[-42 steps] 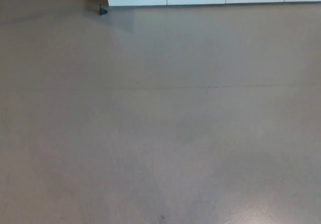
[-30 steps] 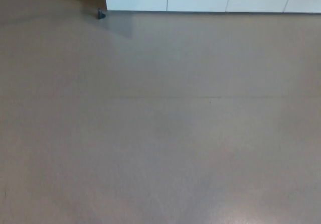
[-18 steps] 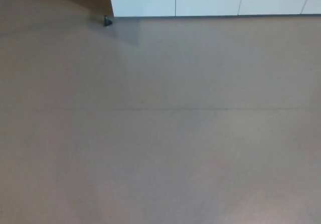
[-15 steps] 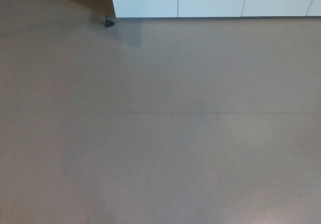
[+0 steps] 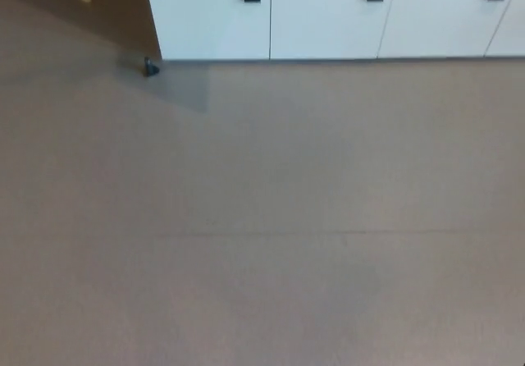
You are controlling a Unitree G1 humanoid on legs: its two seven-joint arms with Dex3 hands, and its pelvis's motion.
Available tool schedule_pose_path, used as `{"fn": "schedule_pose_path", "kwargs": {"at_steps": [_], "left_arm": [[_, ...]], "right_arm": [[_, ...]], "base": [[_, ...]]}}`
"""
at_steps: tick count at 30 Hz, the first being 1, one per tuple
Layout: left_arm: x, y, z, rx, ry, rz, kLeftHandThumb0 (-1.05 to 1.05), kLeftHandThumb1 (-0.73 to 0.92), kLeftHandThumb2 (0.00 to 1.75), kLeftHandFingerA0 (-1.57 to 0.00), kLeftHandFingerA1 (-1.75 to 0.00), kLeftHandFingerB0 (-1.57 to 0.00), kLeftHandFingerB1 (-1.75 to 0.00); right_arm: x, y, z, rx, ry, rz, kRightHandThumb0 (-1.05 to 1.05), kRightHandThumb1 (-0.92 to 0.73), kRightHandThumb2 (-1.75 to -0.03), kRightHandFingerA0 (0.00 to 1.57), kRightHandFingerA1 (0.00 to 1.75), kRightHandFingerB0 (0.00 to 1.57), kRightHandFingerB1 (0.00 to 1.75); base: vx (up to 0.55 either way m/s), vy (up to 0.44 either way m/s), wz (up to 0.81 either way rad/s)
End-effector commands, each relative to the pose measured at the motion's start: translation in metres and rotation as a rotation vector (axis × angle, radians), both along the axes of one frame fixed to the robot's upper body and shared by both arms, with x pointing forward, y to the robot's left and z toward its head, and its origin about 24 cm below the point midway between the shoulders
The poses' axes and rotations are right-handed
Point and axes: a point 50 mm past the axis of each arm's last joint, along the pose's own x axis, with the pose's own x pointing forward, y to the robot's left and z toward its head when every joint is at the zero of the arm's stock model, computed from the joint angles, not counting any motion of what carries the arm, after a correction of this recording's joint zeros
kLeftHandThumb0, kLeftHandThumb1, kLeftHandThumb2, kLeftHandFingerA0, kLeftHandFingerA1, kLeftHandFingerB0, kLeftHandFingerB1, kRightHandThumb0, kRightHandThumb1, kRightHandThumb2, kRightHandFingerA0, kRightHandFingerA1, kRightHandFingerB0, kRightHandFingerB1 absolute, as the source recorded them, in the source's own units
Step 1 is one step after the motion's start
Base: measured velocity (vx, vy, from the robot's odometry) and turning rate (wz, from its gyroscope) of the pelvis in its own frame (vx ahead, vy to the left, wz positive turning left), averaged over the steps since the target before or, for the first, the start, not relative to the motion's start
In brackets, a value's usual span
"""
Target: The robot walks towards an open cabinet and lifts its left hand to push the door towards the right to close it.
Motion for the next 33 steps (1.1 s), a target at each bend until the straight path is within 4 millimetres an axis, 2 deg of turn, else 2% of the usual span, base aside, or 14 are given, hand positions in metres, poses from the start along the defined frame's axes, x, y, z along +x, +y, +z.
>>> {"fn": "schedule_pose_path", "kwargs": {"at_steps": [1, 6, 11, 15, 18, 33], "left_arm": [[-0.0039, 0.0047, 0.002, 0.016, -0.001, 0.011, -0.02, 0.77, 0.68, -0.53, -0.48, -0.41, -0.42], [-0.0037, 0.0046, 0.0017, 0.026, 0.009, 0.007, -0.08, 0.75, 0.63, -0.58, -0.47, -0.45, -0.41], [-0.0026, 0.0049, 0.0022, 0.032, 0.015, 0.002, -0.11, 0.74, 0.61, -0.6, -0.47, -0.43, -0.4], [-0.0028, 0.0053, 0.0032, 0.015, -0.003, -0.021, -0.14, 0.74, 0.61, -0.56, -0.48, -0.38, -0.4], [-0.0005, 0.0056, 0.0043, 0.024, -0.003, -0.018, -0.15, 0.73, 0.61, -0.57, -0.47, -0.43, -0.41], [0.0005, 0.0048, 0.0044, 0.04, 0.008, -0.022, -0.17, 0.75, 0.62, -0.57, -0.46, -0.43, -0.41]], "right_arm": [[-0.0025, -0.0035, 0.0014, -0.027, 0.015, -0.002, -0.16, -0.6, -0.57, 0.68, 0.51, 0.45, 0.44], [-0.0026, -0.0029, 0.0018, -0.062, 0.028, 0.03, -0.21, -0.62, -0.58, 0.71, 0.5, 0.46, 0.43], [-0.0024, -0.0018, 0.0025, -0.078, 0.027, 0.037, -0.18, -0.61, -0.57, 0.73, 0.52, 0.47, 0.44], [-0.0018, -0.001, 0.0024, -0.072, 0.025, 0.035, -0.17, -0.61, -0.57, 0.74, 0.53, 0.47, 0.45], [-0.0004, -0.0016, 0.003, -0.09, 0.029, 0.052, -0.2, -0.59, -0.57, 0.74, 0.52, 0.47, 0.44], [-0.0001, -0.0021, 0.0028, -0.12, 0.041, 0.084, -0.23, -0.58, -0.57, 0.74, 0.5, 0.48, 0.43]], "base": [[0.22, 0.036, 0.04], [0.25, -0.08, 0.09], [0.31, -0.262, 0.04], [0.35, -0.258, 0.03], [0.32, -0.114, -0.05], [0.37, 0.002, -0.11]]}}
